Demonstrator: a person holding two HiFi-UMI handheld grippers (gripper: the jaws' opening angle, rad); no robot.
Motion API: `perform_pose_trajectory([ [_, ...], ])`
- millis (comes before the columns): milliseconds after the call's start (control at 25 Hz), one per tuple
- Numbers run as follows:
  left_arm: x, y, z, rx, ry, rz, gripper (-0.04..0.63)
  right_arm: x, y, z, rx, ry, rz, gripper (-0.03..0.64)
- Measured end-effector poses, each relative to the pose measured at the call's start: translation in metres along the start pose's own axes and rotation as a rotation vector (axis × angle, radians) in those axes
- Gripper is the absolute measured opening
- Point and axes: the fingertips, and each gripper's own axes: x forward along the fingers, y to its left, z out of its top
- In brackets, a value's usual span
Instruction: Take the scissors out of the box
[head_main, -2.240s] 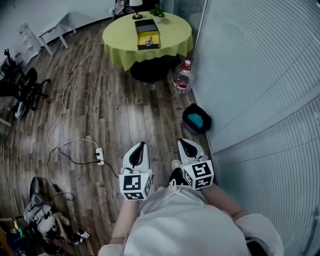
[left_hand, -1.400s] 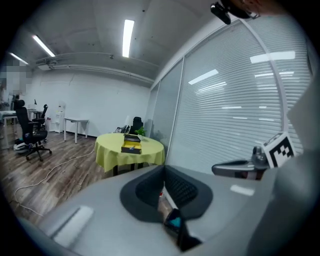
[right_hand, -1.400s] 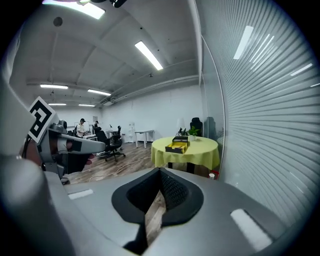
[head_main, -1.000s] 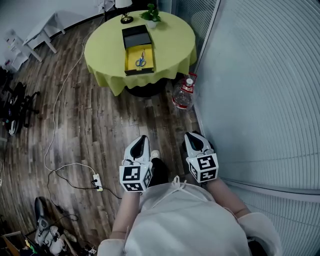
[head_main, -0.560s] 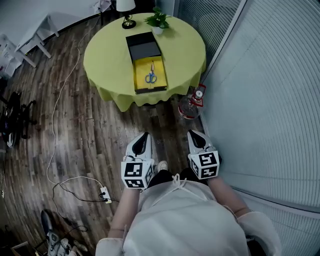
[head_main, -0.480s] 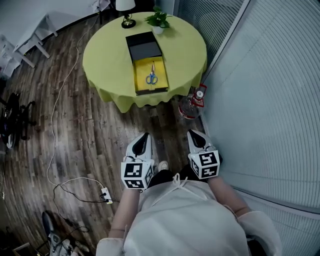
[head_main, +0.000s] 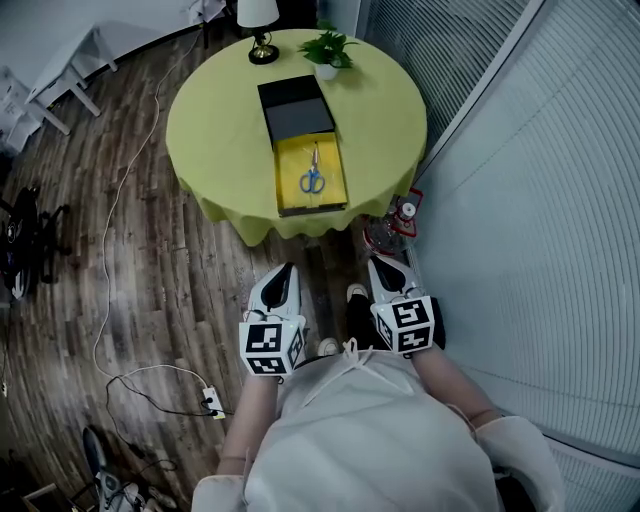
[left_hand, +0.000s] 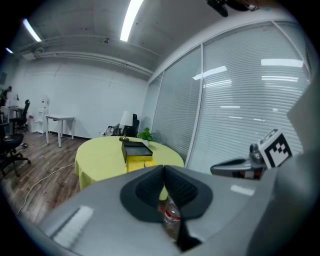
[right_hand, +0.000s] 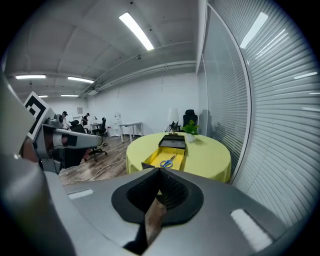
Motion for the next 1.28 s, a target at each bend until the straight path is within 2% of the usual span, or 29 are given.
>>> perform_pose_trajectory([
  [160, 0.054, 0.012, 0.007, 0.011, 0.035, 0.041, 0.006, 0.045, -0.029, 0.016, 0.003, -0.005, 0.029, -0.002],
  [400, 0.160, 0.025, 0.037, 0.013, 0.117, 0.079, 0.006, 0.128, -0.103, 0.065, 0.037, -0.012, 0.080, -0.002],
  [600, 0.228, 0.054, 0.039, 0.023, 0.195, 0.150, 0.006, 0.187, -0.139, 0.105, -0.015, -0.031, 0.117, -0.002],
  [720, 0.267, 0.064, 0.028, -0.003, 0.274, 0.144, 0.006, 0.221, -0.157, 0.121, -0.021, -0.031, 0.149, -0.002],
  [840, 0.300, 0.069, 0.004, -0.064, 0.389, 0.113, 0.008, 0.254, -0.169, 0.127, -0.023, -0.020, 0.178, -0.002],
  [960, 0.323, 0.070, -0.020, -0.096, 0.502, 0.081, 0.067, 0.278, -0.178, 0.123, -0.020, -0.001, 0.197, -0.002],
  [1080, 0.341, 0.076, -0.041, -0.079, 0.595, 0.086, 0.089, 0.294, -0.186, 0.117, 0.000, 0.024, 0.206, -0.002],
  [1200, 0.355, 0.081, -0.053, -0.039, 0.653, 0.106, 0.094, 0.299, -0.192, 0.117, 0.033, 0.024, 0.209, -0.002],
  [1280, 0.362, 0.079, -0.063, -0.033, 0.708, 0.089, 0.110, 0.303, -0.196, 0.114, 0.044, 0.033, 0.207, -0.002],
])
